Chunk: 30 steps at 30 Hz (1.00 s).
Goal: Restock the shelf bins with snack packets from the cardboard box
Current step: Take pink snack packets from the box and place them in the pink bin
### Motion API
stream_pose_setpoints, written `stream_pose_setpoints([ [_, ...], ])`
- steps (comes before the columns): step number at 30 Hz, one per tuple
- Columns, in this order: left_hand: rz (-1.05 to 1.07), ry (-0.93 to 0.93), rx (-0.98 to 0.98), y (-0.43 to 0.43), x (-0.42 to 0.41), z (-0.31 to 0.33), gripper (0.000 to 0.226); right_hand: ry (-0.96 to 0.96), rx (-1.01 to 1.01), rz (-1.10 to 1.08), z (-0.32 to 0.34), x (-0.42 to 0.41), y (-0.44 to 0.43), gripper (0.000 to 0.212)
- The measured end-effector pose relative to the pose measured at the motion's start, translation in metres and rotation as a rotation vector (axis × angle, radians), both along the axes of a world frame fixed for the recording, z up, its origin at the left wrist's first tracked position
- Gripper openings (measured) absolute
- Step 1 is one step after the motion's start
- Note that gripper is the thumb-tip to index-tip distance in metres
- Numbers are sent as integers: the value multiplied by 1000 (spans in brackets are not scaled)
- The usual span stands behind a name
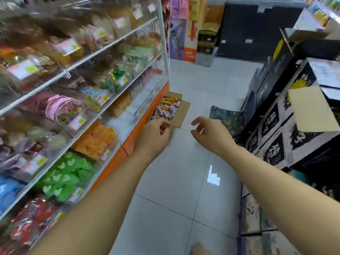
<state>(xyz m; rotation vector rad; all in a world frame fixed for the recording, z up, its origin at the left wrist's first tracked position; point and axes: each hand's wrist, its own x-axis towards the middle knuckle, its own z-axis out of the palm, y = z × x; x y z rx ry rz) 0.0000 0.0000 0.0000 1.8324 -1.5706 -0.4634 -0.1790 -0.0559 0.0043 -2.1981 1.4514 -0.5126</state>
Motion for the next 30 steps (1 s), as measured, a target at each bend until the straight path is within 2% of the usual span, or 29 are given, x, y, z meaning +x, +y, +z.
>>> stream_pose_setpoints([
  [7, -20, 39, 154, -71, -9, -56, 21, 153, 174, -30, -64, -25, -61, 30],
  [14, -14, 121, 269, -190, -32, -77, 18, 190, 269, -21, -75, -46, -173, 30],
  [21, 32, 178, 223, -301, -23, -67, 16, 172, 279, -5, -57, -42, -286, 29],
  [25, 108, 275, 193, -367, -13, -65, 17, 174, 288, 24, -52, -35, -345, 29],
  [30, 64, 272, 200, -456, -3, -73, 18, 195, 306, 39, -61, -17, -435, 30],
])
